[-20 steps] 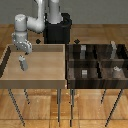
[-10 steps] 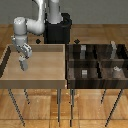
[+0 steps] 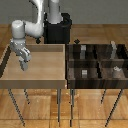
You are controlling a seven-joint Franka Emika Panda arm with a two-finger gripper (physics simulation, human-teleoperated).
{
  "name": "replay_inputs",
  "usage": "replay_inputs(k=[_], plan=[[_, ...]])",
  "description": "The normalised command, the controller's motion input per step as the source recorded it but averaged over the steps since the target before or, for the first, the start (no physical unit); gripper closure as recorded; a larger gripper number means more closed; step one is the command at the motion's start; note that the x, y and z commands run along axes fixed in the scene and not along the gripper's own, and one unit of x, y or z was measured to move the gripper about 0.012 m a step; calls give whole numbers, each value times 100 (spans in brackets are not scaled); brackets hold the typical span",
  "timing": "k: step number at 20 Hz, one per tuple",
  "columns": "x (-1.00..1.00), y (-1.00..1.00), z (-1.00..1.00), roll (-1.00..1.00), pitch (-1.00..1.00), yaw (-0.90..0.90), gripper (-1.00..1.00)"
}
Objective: Place the milk carton into the appropriate compartment.
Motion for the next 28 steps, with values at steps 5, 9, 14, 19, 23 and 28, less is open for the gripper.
replay_inputs(k=[5, 9, 14, 19, 23, 28], plan=[[0, 0, -40, 0, 0, 0, -100], [0, 0, -100, 0, 0, 0, -100], [0, 0, 0, 0, 0, 0, 100], [0, 0, 0, 0, 0, 0, 100], [0, 0, 0, 0, 0, 0, 100], [0, 0, 20, 0, 0, 0, -100]])
